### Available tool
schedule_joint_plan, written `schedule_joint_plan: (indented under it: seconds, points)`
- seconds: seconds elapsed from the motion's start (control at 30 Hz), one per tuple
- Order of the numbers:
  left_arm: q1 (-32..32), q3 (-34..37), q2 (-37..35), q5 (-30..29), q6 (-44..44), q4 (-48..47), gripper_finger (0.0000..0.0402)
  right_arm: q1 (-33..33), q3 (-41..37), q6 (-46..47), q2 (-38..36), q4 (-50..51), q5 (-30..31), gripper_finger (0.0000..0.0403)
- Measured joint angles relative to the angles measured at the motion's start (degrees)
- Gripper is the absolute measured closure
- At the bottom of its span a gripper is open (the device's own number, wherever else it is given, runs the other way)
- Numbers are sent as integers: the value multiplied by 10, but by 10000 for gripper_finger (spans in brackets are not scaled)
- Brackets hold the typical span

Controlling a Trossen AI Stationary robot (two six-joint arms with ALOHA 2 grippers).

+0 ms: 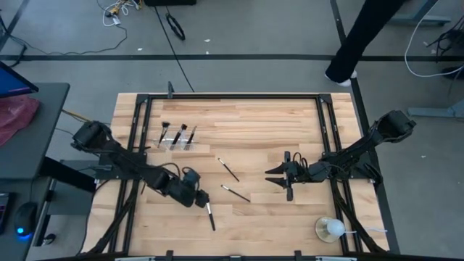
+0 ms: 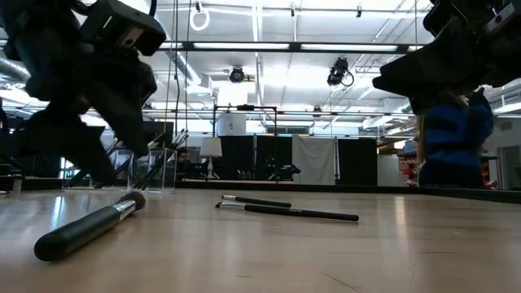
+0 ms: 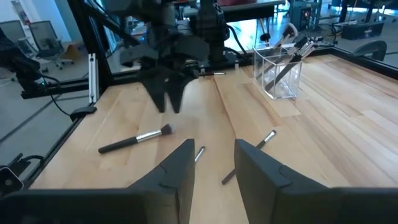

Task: Put items in baskets/containers
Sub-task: Put the powder brush into the transparent organizer

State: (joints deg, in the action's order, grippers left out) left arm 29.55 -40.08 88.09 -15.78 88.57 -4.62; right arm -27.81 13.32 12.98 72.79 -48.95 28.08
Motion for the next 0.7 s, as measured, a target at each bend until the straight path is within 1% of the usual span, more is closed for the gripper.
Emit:
schedule_joint_plan:
  seconds: [0.17,0.37,0.47,0.57,0.7]
  points:
    - [18,-61,66,8,42,-37,186,3,0,-2,0,4,0,289]
    - [20,-168,146,21,53,-134,208,5,0,-1,0,4,0,289]
    - [16,-207,175,34,55,-183,220,5,0,0,0,5,0,289]
    - [10,-225,194,44,56,-210,234,5,0,0,0,7,0,289]
    - [0,-227,210,51,53,-237,259,5,0,0,0,11,0,289]
